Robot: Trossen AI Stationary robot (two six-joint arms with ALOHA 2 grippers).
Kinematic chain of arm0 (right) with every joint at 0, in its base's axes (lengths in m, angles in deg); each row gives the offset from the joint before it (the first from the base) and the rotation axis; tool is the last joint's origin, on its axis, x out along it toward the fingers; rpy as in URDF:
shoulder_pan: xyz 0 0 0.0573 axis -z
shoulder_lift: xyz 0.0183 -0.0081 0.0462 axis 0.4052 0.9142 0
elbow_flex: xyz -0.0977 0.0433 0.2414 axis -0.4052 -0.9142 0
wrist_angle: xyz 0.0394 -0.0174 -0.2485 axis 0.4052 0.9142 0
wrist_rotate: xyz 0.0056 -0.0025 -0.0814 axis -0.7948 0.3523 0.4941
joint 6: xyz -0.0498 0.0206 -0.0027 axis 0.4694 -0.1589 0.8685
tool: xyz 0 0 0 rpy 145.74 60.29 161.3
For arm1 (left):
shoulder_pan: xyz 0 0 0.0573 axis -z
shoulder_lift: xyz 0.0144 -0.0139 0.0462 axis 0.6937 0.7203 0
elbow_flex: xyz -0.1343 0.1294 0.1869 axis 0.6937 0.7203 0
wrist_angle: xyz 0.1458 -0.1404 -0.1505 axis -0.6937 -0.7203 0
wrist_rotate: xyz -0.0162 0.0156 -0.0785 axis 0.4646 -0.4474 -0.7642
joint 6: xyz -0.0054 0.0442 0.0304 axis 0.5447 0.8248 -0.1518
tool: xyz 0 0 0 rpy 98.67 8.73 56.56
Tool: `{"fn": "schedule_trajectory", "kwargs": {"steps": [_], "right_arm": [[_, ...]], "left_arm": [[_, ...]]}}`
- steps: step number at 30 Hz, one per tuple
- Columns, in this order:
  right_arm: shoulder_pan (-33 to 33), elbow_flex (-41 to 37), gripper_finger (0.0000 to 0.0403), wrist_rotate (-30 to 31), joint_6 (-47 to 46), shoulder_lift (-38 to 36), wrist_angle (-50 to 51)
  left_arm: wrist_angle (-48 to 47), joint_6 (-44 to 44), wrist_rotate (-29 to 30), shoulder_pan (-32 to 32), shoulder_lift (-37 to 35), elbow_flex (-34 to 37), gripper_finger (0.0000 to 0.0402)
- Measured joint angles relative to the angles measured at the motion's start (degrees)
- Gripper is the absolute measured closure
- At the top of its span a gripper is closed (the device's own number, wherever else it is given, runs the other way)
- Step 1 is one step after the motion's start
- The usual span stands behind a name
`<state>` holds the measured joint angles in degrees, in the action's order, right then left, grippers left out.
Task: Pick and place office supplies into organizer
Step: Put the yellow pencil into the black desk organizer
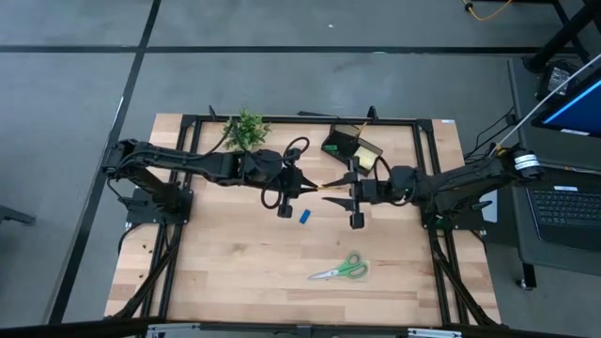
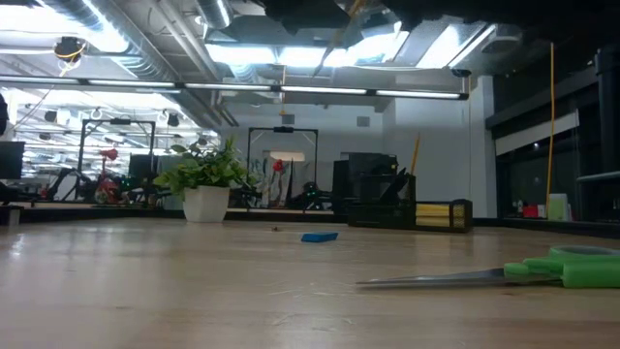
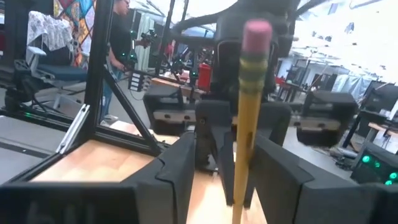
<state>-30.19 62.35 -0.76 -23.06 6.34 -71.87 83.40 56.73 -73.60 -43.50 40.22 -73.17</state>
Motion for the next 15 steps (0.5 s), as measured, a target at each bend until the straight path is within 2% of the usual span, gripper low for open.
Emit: {"fn": "schedule_trajectory", "kwargs": {"steps": [8, 15], "right_arm": [[0.2, 1.4, 0.0259, 0.8, 1.2, 0.1, 0.2], [0.2, 1.5, 0.0304, 3.5, 1.3, 0.1, 2.1]], "left_arm": [[-0.1, 0.8, -1.3, 0.0, 0.0, 0.0, 0.0377], [-0.2, 1.1, -1.2, 0.0, 0.0, 0.0, 0.0377]]}}
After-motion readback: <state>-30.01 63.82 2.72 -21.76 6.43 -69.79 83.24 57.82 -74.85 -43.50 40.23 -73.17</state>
